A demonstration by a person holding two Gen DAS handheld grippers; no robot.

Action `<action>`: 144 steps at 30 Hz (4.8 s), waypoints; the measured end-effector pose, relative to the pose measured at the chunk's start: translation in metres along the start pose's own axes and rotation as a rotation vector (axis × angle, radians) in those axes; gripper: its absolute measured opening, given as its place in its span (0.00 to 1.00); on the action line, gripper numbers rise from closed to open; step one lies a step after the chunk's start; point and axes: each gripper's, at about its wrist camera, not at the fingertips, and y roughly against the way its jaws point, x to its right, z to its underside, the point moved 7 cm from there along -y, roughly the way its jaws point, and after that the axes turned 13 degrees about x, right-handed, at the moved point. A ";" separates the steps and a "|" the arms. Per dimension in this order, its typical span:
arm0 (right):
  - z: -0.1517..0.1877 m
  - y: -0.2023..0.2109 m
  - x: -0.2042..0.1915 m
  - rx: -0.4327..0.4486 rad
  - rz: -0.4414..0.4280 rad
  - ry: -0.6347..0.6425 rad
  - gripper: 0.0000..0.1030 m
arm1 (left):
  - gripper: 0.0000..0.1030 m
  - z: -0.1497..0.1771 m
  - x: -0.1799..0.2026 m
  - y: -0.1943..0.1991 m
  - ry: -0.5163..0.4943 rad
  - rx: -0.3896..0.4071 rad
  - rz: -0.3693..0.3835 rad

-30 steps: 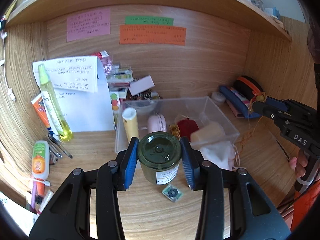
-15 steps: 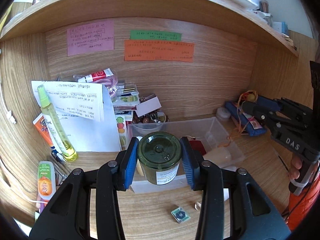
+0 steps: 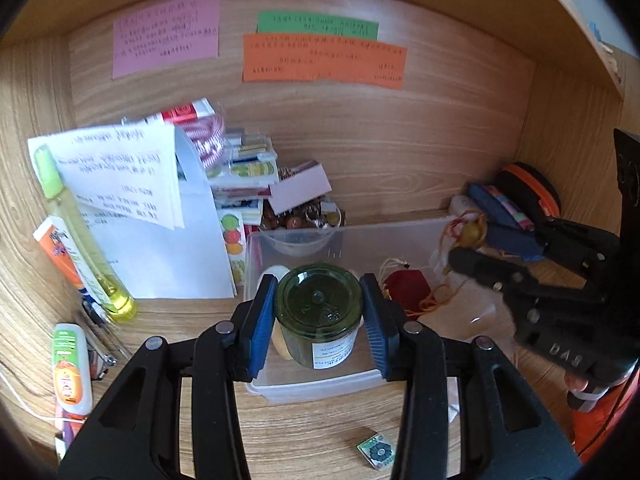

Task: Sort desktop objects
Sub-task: 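Carry ornament and green jar into the clear box and open both tools, then withdraw both tools toward the white drawstring bag and green square tile, then grasp the white drawstring bag with the right tool while the left tool grasps the green tile, then carry the bag and green tile up over the clear box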

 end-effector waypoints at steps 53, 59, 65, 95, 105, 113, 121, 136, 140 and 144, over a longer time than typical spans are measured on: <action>0.020 0.012 -0.030 -0.051 -0.036 0.105 0.77 | 0.82 0.025 -0.010 0.038 -0.005 0.007 -0.051; 0.024 0.043 -0.027 -0.039 0.001 0.080 0.79 | 0.90 0.030 -0.004 0.061 -0.011 0.027 -0.051; 0.033 0.066 -0.019 -0.033 0.034 0.036 0.83 | 0.90 0.052 0.001 0.065 -0.004 -0.016 -0.044; 0.131 0.021 -0.011 -0.338 0.004 -0.128 0.83 | 0.90 0.147 0.022 0.036 -0.040 -0.246 0.028; 0.135 0.008 -0.015 -0.351 0.014 -0.061 0.86 | 0.76 0.152 0.036 0.019 -0.136 -0.275 0.032; 0.136 0.007 -0.011 -0.317 0.000 -0.105 0.74 | 0.62 0.149 0.038 0.018 -0.125 -0.266 0.061; 0.136 0.007 -0.008 -0.305 -0.016 -0.112 0.49 | 0.51 0.147 0.042 0.015 -0.129 -0.257 0.083; 0.126 0.023 -0.005 -0.279 -0.056 -0.182 0.35 | 0.39 0.145 0.042 0.017 -0.120 -0.240 0.049; 0.122 0.036 -0.004 -0.254 -0.049 -0.171 0.35 | 0.39 0.144 0.037 0.023 -0.104 -0.230 0.027; 0.115 0.049 -0.003 -0.225 -0.037 -0.166 0.35 | 0.39 0.137 0.033 0.034 -0.092 -0.197 0.005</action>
